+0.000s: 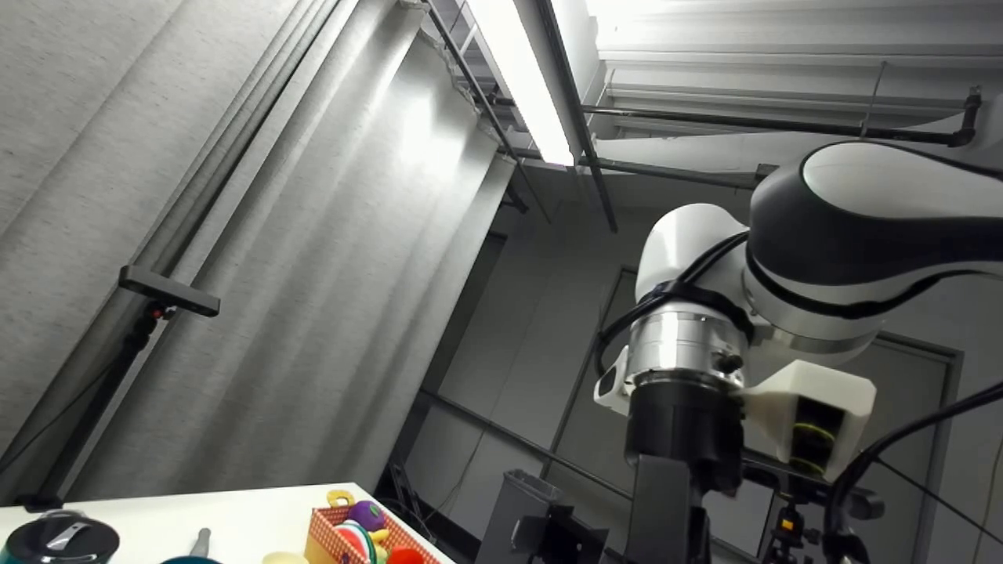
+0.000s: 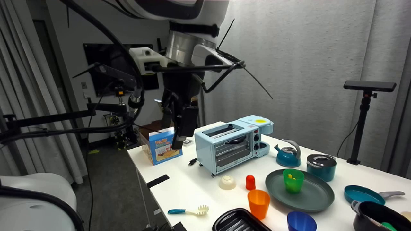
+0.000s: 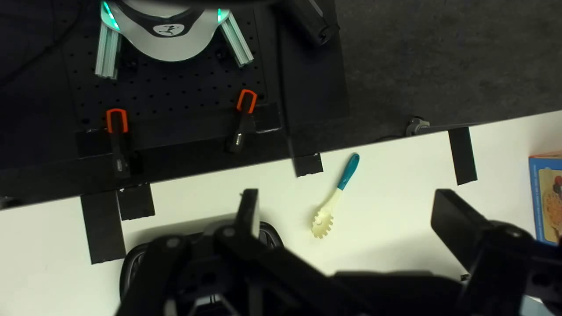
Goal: Put the dishing spoon in the blue cup
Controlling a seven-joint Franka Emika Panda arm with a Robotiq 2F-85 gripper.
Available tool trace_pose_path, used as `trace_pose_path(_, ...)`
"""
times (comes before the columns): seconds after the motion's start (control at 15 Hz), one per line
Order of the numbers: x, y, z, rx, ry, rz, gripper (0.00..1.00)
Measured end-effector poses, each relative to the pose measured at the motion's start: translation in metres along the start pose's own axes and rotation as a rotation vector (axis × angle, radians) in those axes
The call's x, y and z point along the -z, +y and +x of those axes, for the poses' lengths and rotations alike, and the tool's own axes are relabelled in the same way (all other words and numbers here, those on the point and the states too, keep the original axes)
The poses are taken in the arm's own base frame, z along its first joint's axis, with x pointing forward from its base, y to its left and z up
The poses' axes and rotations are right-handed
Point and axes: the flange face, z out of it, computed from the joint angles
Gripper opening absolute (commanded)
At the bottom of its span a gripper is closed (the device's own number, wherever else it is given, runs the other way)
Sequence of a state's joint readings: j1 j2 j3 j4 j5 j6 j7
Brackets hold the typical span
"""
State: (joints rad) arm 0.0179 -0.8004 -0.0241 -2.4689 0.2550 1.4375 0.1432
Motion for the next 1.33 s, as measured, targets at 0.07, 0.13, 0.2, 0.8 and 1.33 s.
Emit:
trace_pose_path(0.07, 0.0, 0.0, 0.0, 0.0, 0.0, 0.0, 1.0)
trace_pose_path(0.13, 0.0, 0.0, 0.0, 0.0, 0.0, 0.0, 1.0)
trace_pose_path(0.2, 0.0, 0.0, 0.0, 0.0, 0.0, 0.0, 1.0)
trace_pose_path(0.8, 0.0, 0.0, 0.0, 0.0, 0.0, 0.0, 1.0)
trace_pose_path(1.33, 0.0035, 0.0072, 0.0046, -0.027, 0.027, -0.003, 1.0)
